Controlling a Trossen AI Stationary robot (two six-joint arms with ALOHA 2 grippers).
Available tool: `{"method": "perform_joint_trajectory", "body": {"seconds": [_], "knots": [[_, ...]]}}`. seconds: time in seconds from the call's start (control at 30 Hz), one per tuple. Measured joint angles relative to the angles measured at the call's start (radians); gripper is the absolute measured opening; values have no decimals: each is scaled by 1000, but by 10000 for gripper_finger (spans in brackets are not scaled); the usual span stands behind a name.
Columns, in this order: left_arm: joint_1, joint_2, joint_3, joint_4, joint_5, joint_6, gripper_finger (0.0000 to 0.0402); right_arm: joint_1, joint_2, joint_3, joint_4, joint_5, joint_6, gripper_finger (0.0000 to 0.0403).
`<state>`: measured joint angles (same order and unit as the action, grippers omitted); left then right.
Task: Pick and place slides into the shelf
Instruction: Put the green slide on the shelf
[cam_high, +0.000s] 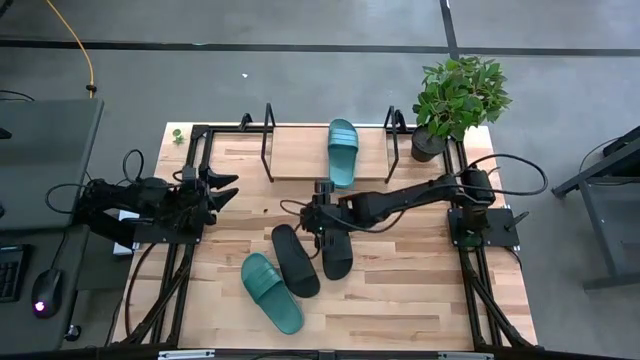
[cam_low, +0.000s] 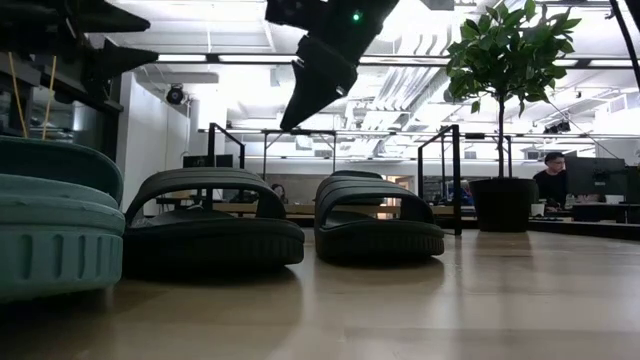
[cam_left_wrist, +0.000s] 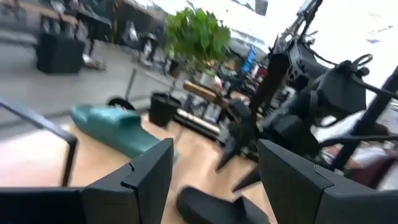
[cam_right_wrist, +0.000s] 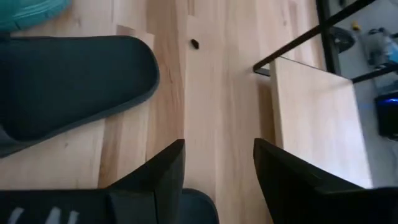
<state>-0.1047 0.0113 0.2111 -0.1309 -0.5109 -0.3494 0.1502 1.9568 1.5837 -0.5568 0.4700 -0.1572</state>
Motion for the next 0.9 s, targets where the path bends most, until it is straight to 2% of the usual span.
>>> {"method": "perform_joint_trajectory", "body": {"seconds": [0.27, 0.47, 0.67, 0.9], "knots": [[0, 0, 0, -168, 162, -223, 216, 39, 0, 0, 0, 103, 1, 181], [0, 0, -1, -259, 256, -333, 216, 60, 0, 0, 19, 103, 52, 181], [0, 0, -29, -271, 352, -363, 216, 83, 0, 0, 53, 103, 50, 181], [0, 0, -43, -282, 403, -365, 216, 94, 0, 0, 60, 104, 48, 181]]}}
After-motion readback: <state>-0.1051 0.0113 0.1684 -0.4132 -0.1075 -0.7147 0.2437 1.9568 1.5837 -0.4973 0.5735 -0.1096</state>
